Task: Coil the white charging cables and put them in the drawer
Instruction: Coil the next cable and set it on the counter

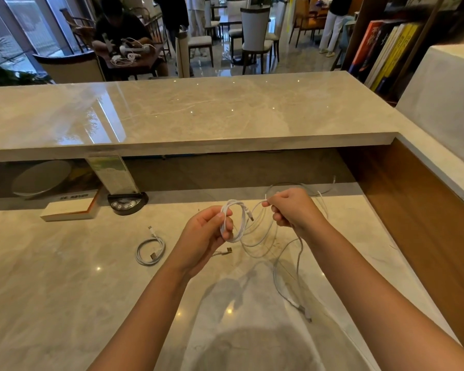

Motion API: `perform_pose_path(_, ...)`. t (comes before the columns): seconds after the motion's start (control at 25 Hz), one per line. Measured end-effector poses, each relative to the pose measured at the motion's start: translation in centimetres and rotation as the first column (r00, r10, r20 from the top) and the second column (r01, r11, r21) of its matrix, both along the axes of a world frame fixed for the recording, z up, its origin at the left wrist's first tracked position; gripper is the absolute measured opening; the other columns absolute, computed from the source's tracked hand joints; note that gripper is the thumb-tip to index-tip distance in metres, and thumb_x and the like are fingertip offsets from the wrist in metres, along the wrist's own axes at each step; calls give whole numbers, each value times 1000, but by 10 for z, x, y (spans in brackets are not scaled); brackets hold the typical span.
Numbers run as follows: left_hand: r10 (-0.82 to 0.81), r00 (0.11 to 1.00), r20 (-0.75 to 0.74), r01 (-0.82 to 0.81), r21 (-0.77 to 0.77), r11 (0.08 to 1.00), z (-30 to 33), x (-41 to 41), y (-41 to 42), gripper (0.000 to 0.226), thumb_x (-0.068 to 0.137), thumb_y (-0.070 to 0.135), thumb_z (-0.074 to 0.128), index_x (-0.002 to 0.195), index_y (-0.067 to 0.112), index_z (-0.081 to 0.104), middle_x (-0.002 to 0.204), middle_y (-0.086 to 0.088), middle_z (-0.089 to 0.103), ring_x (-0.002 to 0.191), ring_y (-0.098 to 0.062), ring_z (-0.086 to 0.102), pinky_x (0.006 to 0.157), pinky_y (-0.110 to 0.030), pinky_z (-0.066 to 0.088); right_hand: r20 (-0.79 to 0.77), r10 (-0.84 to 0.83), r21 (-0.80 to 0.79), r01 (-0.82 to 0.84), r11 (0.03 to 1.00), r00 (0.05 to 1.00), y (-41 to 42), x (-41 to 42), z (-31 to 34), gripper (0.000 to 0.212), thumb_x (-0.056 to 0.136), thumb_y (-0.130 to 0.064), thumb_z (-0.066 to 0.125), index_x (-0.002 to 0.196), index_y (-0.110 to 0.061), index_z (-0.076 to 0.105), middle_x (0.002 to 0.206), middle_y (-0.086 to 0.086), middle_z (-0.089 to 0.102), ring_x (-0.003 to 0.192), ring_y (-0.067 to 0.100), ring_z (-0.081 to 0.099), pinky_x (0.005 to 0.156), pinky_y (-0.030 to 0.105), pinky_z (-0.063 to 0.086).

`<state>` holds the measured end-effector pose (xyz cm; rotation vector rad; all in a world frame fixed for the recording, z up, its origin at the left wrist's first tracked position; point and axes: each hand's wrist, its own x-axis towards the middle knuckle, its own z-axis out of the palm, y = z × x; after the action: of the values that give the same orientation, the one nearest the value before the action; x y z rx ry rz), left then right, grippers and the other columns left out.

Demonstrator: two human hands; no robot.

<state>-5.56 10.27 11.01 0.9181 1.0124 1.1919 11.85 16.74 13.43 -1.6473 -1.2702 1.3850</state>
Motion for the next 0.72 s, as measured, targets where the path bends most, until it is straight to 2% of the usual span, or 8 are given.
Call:
perform_pose_path(0.12, 17, 986, -165, -20, -21, 1000, -4, 7, 1, 22, 95, 6, 40, 89, 7, 62, 66, -1, 62, 59, -12, 52, 67, -27, 48, -149, -16, 4, 17, 1000, 989, -7, -1, 15, 23, 91, -5, 46, 81, -1, 67, 59, 4, 52, 46, 11, 46, 41, 16, 40)
perform_pose_path(0.24, 85, 977, -196, -94, -39, 995, -9, 17, 3, 22, 96, 7, 42, 94, 5, 64, 71, 0, 68, 66, -14, 58, 67, -25, 51, -186, 76, 24, -73, 997, 980, -23, -8, 23, 25, 92, -4, 41, 97, -2, 66, 66, 6, 57, 49, 12, 52, 46, 20, 44)
perform_pose_path(0.32, 130, 981, -144, -141, -70, 987, -10, 23, 4, 23, 97, 9, 42, 100, 5, 64, 77, -1, 73, 72, -14, 65, 69, -22, 54, -69, 175, 109, -167, 980, 982, -38, -13, 16, 28, 93, -4, 41, 106, -11, 65, 70, 5, 61, 49, 12, 57, 47, 22, 48)
perform_pose_path(0.36, 137, 982, -128, -148, -83, 985, -11, 25, 4, 24, 97, 10, 42, 102, 7, 65, 79, -1, 74, 75, -13, 68, 71, -22, 55, 29, 189, 171, -191, 967, 982, -45, -16, 11, 27, 92, -5, 44, 103, -15, 66, 72, 3, 64, 49, 11, 59, 48, 23, 50)
perform_pose_path(0.44, 110, 987, -115, -122, -103, 987, -13, 29, 4, 26, 97, 12, 42, 105, 8, 66, 87, -4, 75, 82, -13, 69, 75, -23, 56, 222, 126, 310, -192, 931, 967, -54, -20, -1, 18, 89, -8, 53, 91, -18, 67, 74, 1, 66, 51, 10, 62, 53, 26, 56)
perform_pose_path(0.52, 70, 997, -42, -74, -121, 990, -14, 30, 6, 28, 97, 13, 43, 111, 3, 65, 93, -10, 73, 85, -15, 69, 72, -23, 56, 353, 77, 413, -229, 881, 933, -60, -23, -10, 9, 87, -12, 57, 84, -16, 65, 76, 0, 66, 59, 13, 63, 60, 32, 57)
perform_pose_path(0.64, 6, 991, 135, 12, -134, 991, -12, 29, 8, 29, 96, 12, 43, 112, -2, 63, 88, -8, 72, 82, -14, 69, 70, -24, 56, 419, 76, 497, -298, 815, 905, -62, -25, -17, 9, 86, -12, 59, 80, -14, 64, 76, 0, 66, 65, 16, 60, 63, 39, 54)
perform_pose_path(0.72, 4, 991, 130, 13, -130, 991, -10, 30, 10, 29, 96, 11, 43, 113, -1, 63, 92, -9, 72, 85, -16, 69, 78, -27, 57, 431, 68, 509, -304, 805, 900, -59, -21, -17, 9, 85, -13, 60, 79, -13, 66, 77, 0, 67, 64, 15, 58, 64, 37, 53)
